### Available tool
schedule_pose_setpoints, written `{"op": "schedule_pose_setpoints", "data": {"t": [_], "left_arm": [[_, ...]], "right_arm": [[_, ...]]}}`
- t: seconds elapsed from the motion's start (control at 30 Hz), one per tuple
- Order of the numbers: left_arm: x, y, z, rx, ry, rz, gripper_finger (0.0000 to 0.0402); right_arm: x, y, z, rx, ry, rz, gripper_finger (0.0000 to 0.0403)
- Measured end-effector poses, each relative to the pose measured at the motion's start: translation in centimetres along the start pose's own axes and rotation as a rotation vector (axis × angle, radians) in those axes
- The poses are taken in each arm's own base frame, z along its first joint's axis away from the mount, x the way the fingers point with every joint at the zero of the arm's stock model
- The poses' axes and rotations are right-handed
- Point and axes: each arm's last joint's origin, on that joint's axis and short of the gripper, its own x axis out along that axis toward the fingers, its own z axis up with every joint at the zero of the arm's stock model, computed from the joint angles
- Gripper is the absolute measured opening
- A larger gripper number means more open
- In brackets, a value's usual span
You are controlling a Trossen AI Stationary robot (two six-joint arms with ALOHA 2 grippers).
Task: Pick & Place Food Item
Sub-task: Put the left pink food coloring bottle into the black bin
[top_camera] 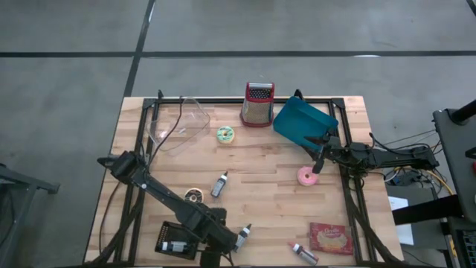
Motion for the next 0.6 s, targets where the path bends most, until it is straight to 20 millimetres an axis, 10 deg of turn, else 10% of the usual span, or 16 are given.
{"op": "schedule_pose_setpoints", "data": {"t": [0.6], "left_arm": [[0.14,-0.04,0.47,-0.114,-0.08,0.054,0.0248]], "right_arm": [[0.0,0.0,0.0,0.0,0.0,0.0,0.0164]]}}
